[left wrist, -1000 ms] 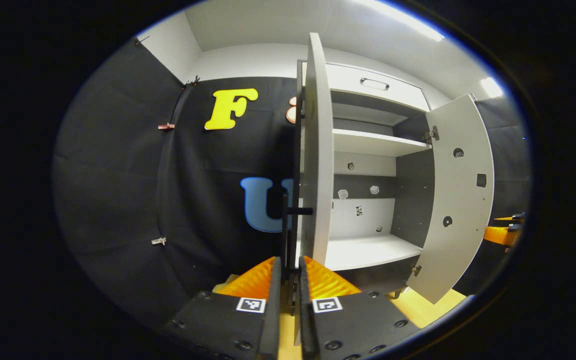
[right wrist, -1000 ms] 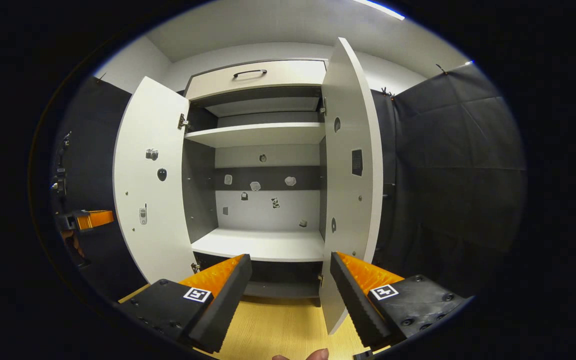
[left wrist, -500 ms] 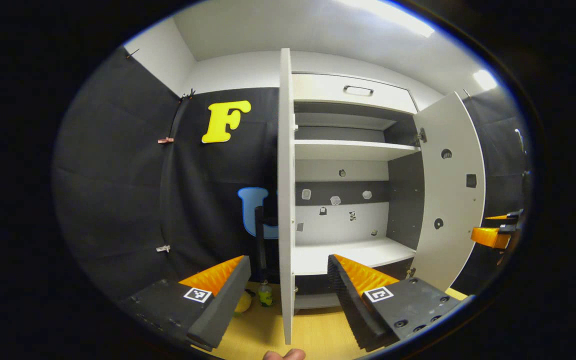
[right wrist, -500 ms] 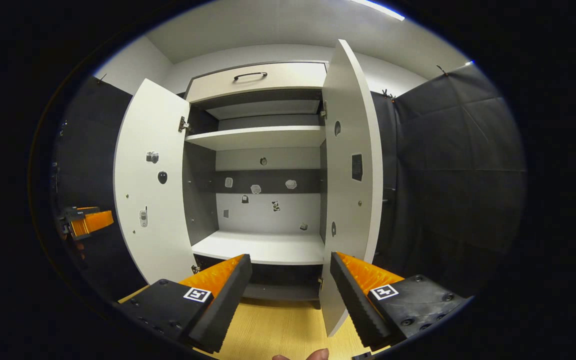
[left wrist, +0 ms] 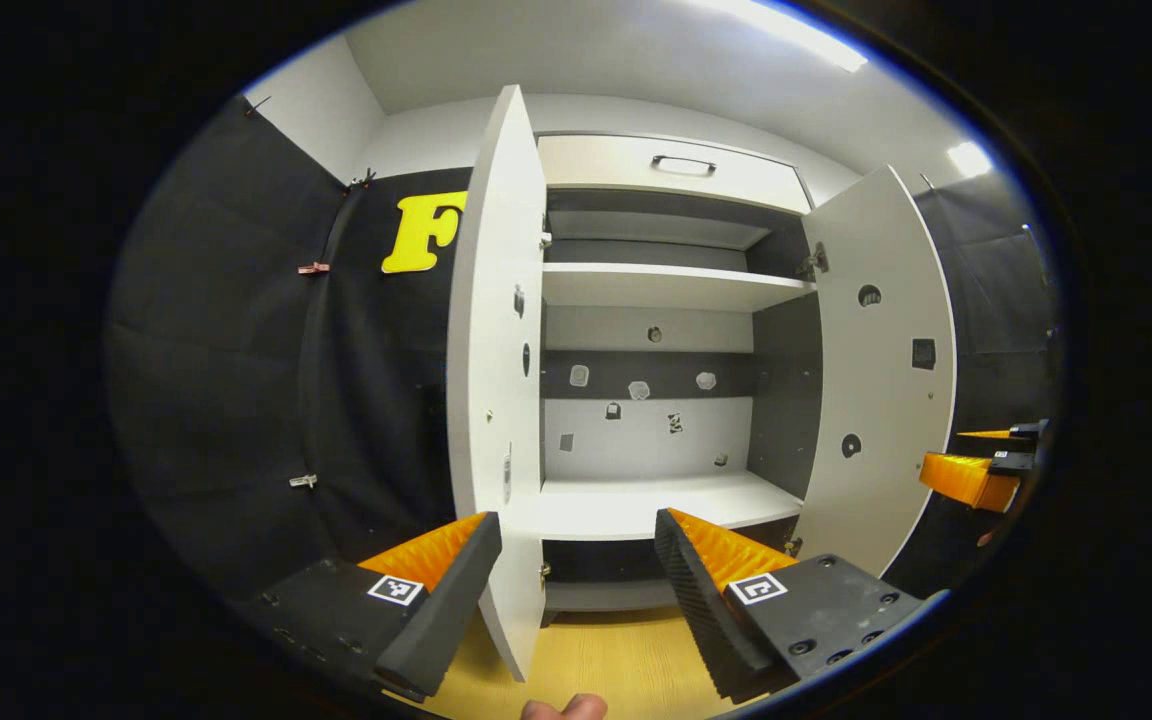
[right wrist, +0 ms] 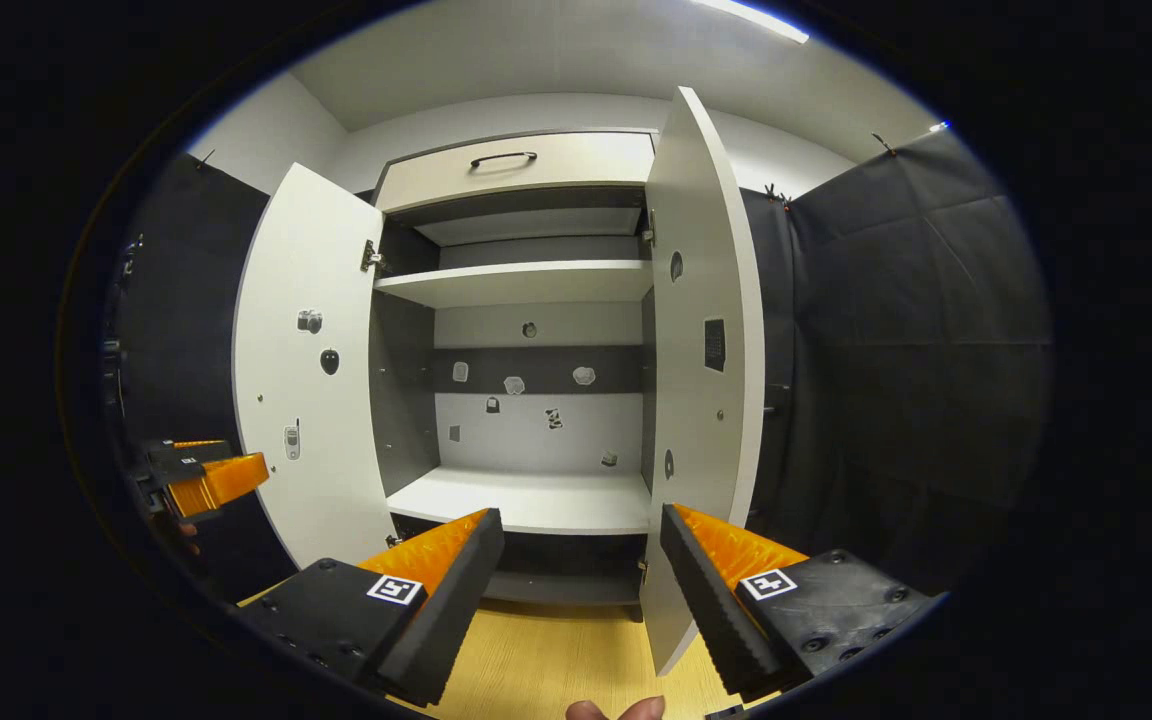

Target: Open the right door of the double-door shoe cabinet with the right hand, and open the left door with the left hand.

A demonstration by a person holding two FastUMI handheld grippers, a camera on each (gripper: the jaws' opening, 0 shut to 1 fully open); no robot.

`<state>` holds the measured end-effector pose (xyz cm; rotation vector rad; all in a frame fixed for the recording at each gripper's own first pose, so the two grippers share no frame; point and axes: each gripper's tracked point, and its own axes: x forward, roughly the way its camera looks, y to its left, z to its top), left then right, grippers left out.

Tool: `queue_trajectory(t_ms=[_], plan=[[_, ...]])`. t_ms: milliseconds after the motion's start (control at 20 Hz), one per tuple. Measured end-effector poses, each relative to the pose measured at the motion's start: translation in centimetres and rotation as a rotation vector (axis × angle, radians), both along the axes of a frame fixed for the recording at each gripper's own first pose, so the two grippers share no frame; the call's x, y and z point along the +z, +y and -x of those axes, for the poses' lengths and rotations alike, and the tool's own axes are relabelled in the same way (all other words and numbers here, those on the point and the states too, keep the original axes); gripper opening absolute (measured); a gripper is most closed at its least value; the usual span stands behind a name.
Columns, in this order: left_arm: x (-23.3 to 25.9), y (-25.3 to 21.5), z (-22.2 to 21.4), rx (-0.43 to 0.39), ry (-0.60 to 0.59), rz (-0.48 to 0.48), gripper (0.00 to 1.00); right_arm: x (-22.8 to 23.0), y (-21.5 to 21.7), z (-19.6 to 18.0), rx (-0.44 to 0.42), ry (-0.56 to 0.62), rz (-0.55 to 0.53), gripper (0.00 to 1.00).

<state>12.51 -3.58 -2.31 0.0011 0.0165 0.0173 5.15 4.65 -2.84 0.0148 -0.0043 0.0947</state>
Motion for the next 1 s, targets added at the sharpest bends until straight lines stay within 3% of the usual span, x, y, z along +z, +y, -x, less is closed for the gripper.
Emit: queue_trajectory(t_ms=[1000], plan=[[-0.1,-2.7,-1.3,-0.049,0.006,-0.016,0.95,0.4,0.0,-0.5,-0.003,-0.007,0.005,0.99]])
